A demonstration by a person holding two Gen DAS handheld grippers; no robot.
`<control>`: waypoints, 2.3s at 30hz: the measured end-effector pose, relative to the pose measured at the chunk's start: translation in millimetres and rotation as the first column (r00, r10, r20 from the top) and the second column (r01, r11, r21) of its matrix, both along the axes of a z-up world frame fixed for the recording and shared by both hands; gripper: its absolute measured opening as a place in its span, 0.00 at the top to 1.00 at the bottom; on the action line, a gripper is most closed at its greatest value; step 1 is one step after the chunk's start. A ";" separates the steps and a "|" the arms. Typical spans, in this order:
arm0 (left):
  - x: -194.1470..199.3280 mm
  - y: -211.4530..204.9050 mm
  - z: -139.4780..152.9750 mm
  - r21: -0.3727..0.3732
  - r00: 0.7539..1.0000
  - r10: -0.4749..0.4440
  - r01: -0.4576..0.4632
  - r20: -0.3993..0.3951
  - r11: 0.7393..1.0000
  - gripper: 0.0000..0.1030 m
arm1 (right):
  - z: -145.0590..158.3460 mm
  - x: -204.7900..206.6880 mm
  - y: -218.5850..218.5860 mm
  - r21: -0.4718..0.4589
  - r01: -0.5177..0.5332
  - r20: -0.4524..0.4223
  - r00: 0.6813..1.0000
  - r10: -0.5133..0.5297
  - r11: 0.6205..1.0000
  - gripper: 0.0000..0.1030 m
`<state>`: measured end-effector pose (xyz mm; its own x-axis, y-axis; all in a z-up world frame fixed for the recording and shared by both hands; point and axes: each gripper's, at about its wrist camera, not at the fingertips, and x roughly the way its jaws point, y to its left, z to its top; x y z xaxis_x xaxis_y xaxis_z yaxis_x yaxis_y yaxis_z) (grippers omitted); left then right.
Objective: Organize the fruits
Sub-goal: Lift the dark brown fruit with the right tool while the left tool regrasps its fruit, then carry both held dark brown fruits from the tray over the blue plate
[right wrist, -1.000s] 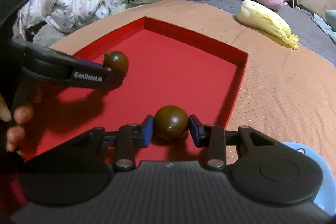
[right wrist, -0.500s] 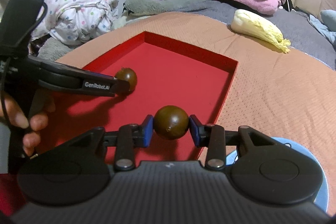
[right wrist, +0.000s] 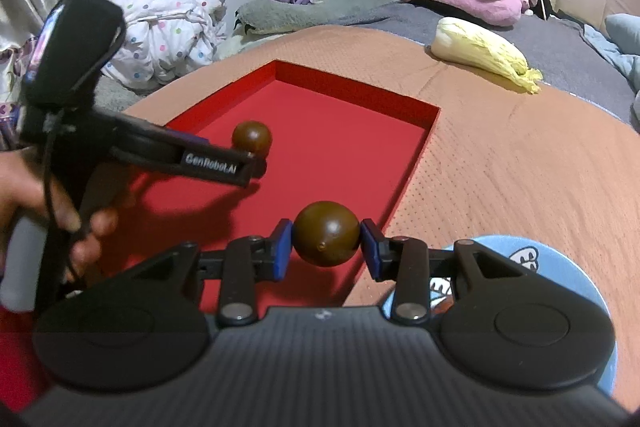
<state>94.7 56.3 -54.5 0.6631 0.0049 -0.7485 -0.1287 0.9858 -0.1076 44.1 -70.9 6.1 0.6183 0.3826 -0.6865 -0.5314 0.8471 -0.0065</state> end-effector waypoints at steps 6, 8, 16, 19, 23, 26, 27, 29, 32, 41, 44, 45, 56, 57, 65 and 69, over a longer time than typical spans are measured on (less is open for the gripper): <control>25.4 6.4 -4.8 0.004 1.000 0.000 0.001 -0.017 1.000 0.34 | 3.3 2.6 -3.5 -0.004 0.001 0.006 1.000 -0.001 1.000 0.61; 35.3 8.3 -6.7 -0.001 1.000 -0.013 0.013 -0.015 1.000 0.49 | 3.3 1.5 -4.2 -0.007 0.003 0.006 1.000 -0.003 1.000 0.61; 37.5 8.4 -8.1 -0.030 1.000 -0.027 0.026 -0.006 0.999 0.57 | -2.1 4.1 -5.1 -0.002 0.017 -0.003 1.000 -0.017 1.000 0.61; 33.6 9.9 -5.9 -0.049 1.000 -0.015 0.015 -0.004 0.999 0.57 | -0.6 4.5 -5.2 0.005 0.012 0.001 1.000 -0.012 1.000 0.61; 26.4 2.2 1.5 -0.035 1.000 -0.026 0.027 0.012 0.999 0.57 | -0.1 1.6 -7.2 0.007 0.007 0.003 1.000 -0.007 1.000 0.61; 21.1 -3.7 6.9 -0.031 0.999 -0.029 0.029 0.019 0.999 0.57 | 2.1 -3.4 -10.1 0.009 0.004 0.007 1.000 -0.004 1.000 0.61; 19.4 -6.2 8.7 -0.031 0.999 -0.032 0.032 0.020 0.999 0.57 | 3.4 -5.8 -11.9 0.010 0.004 0.011 1.000 -0.004 1.000 0.61; 15.4 -12.7 12.5 -0.023 0.999 -0.043 0.043 0.028 0.999 0.57 | 6.2 -9.5 -15.1 0.011 0.006 0.017 1.000 -0.006 1.000 0.61; 9.1 -22.9 18.8 -0.016 0.997 -0.064 0.065 0.041 0.998 0.57 | 10.5 -14.0 -21.7 0.015 0.017 0.025 1.000 -0.018 1.000 0.61; -12.3 -57.3 36.7 -0.007 0.988 -0.129 0.130 0.085 0.992 0.57 | 20.2 -34.6 -44.9 0.020 0.061 0.049 0.997 -0.062 0.998 0.61; -16.6 -65.6 41.4 -0.005 0.985 -0.142 0.143 0.095 0.990 0.57 | 22.9 -40.3 -52.1 0.014 0.076 0.055 0.996 -0.076 0.997 0.61; -18.6 -68.6 43.2 -0.006 0.984 -0.145 0.147 0.100 0.989 0.57 | 23.7 -42.3 -54.6 0.013 0.079 0.057 0.995 -0.080 0.997 0.61; -29.8 -90.6 52.4 -0.011 0.973 -0.186 0.189 0.137 0.982 0.57 | 37.0 -54.2 -82.8 -0.013 0.125 0.086 0.989 -0.124 0.992 0.61; -30.9 -93.8 52.8 -0.009 0.971 -0.193 0.196 0.139 0.981 0.57 | 37.4 -55.2 -85.3 -0.017 0.130 0.087 0.988 -0.128 0.991 0.61; -36.8 -116.5 50.3 -0.007 0.959 -0.249 0.252 0.138 0.968 0.57 | 28.9 -61.3 -106.2 -0.031 0.175 0.061 0.983 -0.172 0.984 0.61; -39.0 -127.9 49.9 -0.011 0.947 -0.286 0.291 0.147 0.957 0.57 | 22.1 -63.5 -117.1 -0.043 0.192 0.048 0.981 -0.190 0.981 0.61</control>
